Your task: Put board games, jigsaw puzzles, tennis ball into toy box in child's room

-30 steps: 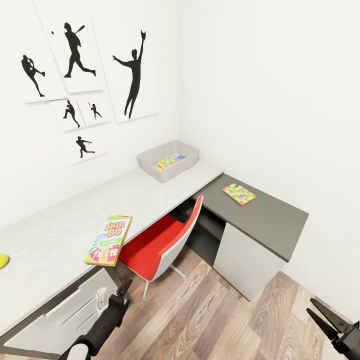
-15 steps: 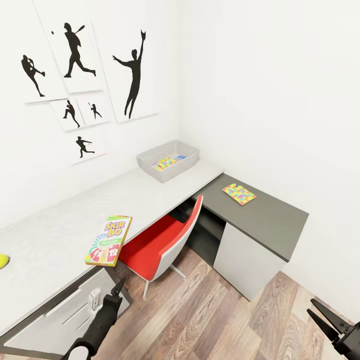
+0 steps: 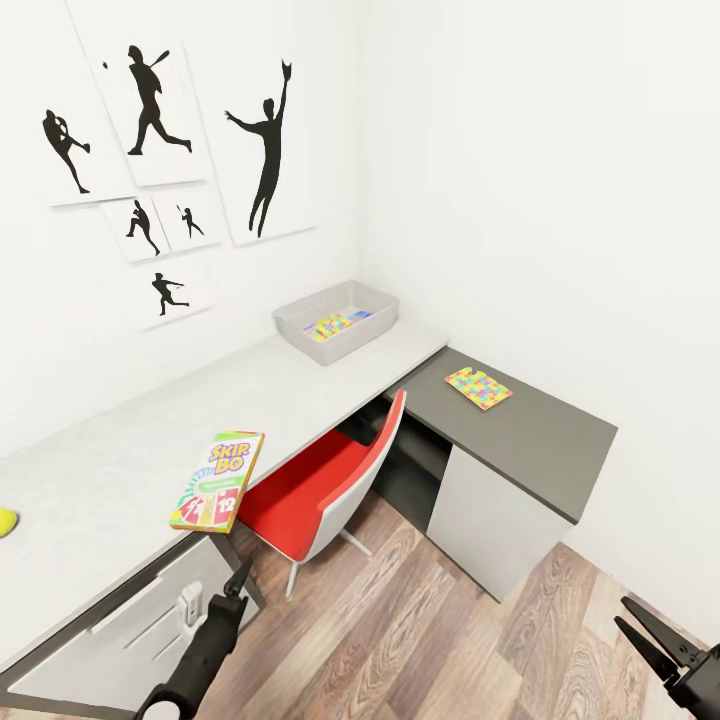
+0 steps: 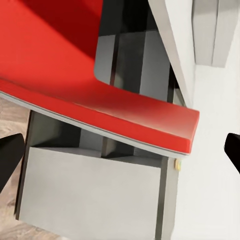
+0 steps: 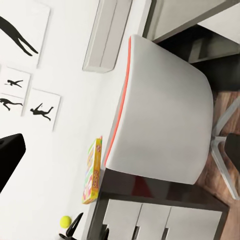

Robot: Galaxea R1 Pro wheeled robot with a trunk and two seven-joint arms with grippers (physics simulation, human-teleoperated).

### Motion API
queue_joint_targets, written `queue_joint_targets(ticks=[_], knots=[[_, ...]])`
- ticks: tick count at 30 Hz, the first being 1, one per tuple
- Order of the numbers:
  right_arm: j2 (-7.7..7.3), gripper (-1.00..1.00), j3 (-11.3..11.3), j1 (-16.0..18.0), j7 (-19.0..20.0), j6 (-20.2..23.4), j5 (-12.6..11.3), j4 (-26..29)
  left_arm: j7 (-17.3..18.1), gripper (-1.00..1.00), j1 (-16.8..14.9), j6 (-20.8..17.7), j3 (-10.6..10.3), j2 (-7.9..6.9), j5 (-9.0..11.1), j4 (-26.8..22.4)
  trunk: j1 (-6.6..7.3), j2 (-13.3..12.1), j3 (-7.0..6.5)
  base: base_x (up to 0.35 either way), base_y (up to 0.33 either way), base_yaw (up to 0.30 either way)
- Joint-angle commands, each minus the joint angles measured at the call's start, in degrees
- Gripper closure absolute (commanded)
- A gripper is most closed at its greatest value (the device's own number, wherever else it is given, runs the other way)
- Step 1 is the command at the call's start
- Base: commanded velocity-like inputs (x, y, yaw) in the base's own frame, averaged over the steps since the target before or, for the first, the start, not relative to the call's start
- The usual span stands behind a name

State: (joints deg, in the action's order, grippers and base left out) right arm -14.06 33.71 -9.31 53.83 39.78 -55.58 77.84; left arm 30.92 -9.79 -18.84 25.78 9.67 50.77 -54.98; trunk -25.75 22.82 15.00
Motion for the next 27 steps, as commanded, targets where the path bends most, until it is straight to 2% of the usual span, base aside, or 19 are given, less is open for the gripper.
queue_joint_targets(ticks=[1,11,15,17,23,27], knots=[[0.02,-1.0,0.0,0.0,-0.1,0.3,-0.3,0.0,0.1,-1.0,0.0,-0.3,0.2,0.07,0.4,0.0,-0.03,0.1,0.09,0.0,0.0,0.0],[0.3,-1.0,-0.2,0.0,-0.5,0.1,-0.3,0.1,-0.4,-1.0,-0.2,6.0,-0.3,0.18,0.6,0.1,-0.03,0.1,0.09,0.0,0.0,0.0],[0.6,-1.0,-0.5,0.0,-0.7,-0.2,0.1,0.1,-0.8,-1.0,-0.3,7.3,-0.5,0.2,0.7,0.1,-0.03,0.1,0.09,0.0,0.0,0.0],[0.64,-1.0,-0.6,0.0,-0.7,-0.6,0.8,0.1,-1.1,-1.0,-0.4,7.5,-0.5,0.19,0.7,0.2,-0.03,0.1,0.09,0.0,0.0,0.0],[0.76,-1.0,-0.8,0.0,-0.9,-1.6,5.5,0.0,-3.2,-1.0,-0.5,7.6,-0.5,0.33,0.8,0.8,-0.03,0.1,0.09,0.0,0.0,0.0],[0.78,-1.0,-0.8,0.1,-1.0,-1.8,6.7,0.0,-3.9,-1.0,-0.6,7.7,-0.6,0.33,0.8,1.8,-0.03,0.1,0.09,0.0,0.0,0.0]])
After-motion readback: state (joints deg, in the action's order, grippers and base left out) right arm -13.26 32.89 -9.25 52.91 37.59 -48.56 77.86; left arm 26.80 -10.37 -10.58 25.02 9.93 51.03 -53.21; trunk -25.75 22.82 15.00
